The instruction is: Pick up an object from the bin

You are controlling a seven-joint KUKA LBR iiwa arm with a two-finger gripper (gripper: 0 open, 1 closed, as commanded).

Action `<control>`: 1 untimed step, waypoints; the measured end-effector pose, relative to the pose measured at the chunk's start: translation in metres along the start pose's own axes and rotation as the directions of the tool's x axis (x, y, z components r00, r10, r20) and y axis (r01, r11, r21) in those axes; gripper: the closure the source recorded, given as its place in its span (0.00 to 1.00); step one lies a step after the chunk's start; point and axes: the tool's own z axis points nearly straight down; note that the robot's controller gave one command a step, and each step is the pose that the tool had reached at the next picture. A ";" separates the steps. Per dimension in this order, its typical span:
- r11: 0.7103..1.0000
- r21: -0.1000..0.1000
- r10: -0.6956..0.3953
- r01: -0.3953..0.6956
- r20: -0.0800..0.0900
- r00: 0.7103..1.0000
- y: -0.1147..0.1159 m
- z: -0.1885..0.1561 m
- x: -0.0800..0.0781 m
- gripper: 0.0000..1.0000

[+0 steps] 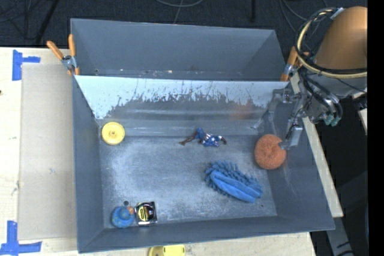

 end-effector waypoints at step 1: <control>1.000 0.001 -0.003 0.003 0.007 1.000 0.001 -0.005 -0.001 0.00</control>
Offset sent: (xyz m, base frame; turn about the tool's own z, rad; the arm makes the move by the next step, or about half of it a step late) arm -0.0363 -0.0048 -0.0525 -0.0766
